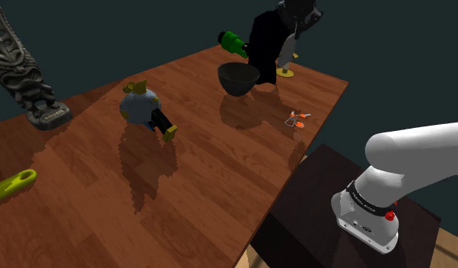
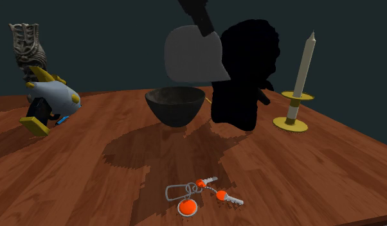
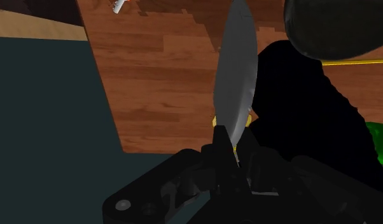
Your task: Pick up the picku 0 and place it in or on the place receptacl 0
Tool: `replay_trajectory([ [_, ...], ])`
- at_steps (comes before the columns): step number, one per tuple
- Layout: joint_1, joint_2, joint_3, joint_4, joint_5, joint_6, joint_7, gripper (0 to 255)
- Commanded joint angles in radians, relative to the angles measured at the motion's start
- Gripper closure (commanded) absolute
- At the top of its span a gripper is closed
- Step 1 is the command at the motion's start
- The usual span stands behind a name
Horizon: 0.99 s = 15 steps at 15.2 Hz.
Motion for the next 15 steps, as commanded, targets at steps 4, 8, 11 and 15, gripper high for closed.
replay_trajectory([
  [4,-0.115,0.199,0.179,0.229,-0.086,-0.066,0.099,255],
  [8,-0.257,0.488,0.490,0.476,-0.305,-0.191,0.258,255],
  [11,-0.001,0.937,0.640,0.735,-0.754,-0.459,0.465,255],
  [15,0.152,0.981,0.512,0.798,-0.784,-0.462,0.468,255],
])
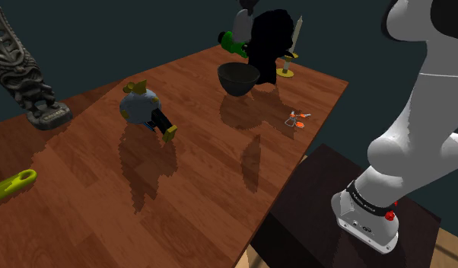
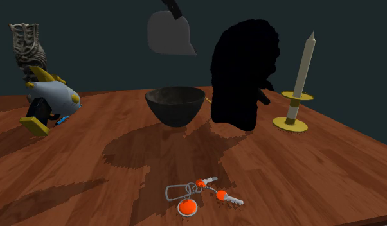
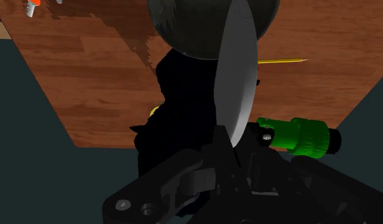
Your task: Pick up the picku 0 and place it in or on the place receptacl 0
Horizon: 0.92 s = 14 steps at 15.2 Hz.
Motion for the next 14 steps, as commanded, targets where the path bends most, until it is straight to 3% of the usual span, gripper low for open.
replay_trajectory([
  [1,-0.024,-0.006,0.008,-0.038,0.011,0.026,0.015,255],
  [14,-0.203,-0.066,0.073,-0.297,0.087,0.218,0.091,255],
])
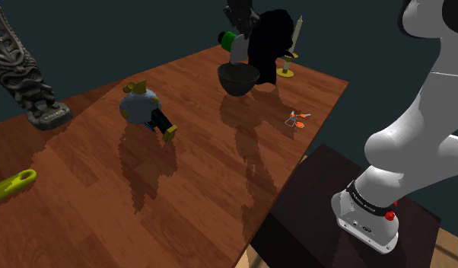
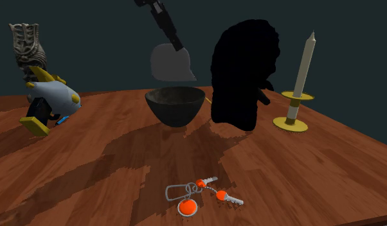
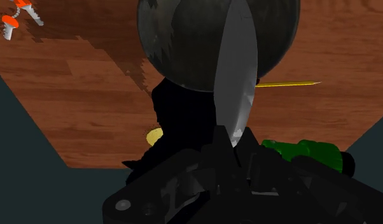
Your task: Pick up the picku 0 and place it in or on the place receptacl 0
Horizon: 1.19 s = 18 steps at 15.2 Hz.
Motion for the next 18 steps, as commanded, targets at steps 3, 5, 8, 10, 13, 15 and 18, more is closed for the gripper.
replay_trajectory([
  [3,-0.040,-0.012,0.014,-0.069,0.012,0.054,0.023,255],
  [5,-0.054,-0.014,0.019,-0.099,0.014,0.079,0.034,255],
  [8,-0.059,-0.015,0.020,-0.111,0.015,0.088,0.039,255],
  [10,-0.059,-0.015,0.020,-0.111,0.015,0.088,0.039,255],
  [13,-0.059,-0.015,0.020,-0.111,0.015,0.088,0.039,255],
  [15,-0.059,-0.015,0.020,-0.111,0.015,0.088,0.039,0],
  [18,-0.059,-0.015,0.020,-0.111,0.015,0.088,0.039,0],
])
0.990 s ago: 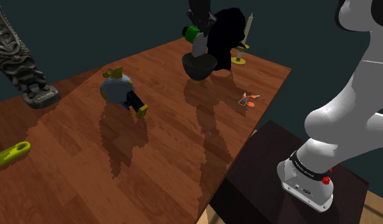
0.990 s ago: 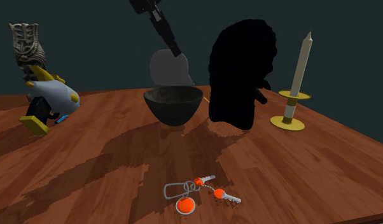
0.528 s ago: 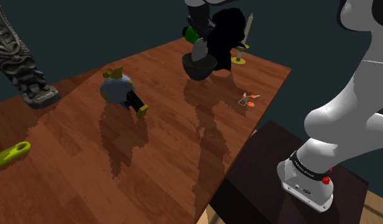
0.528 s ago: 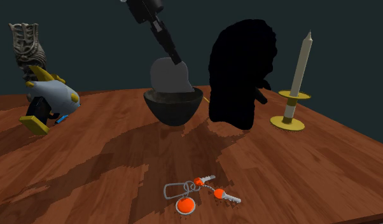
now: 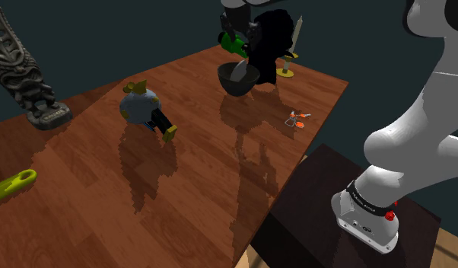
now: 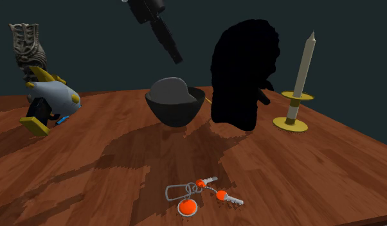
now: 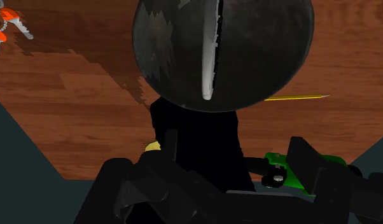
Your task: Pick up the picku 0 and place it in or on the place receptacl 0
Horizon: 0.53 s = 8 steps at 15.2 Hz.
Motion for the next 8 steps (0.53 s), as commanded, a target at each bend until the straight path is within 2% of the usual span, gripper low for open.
replay_trajectory([
  [1,0.000,0.000,0.000,0.000,0.000,0.000,0.000,0],
  [2,0.000,0.000,0.000,0.000,0.000,0.000,0.000,0],
  [6,0.129,0.026,-0.030,0.147,-0.022,-0.136,-0.009,0],
  [8,0.129,0.027,-0.030,0.147,-0.022,-0.136,-0.009,0],
])
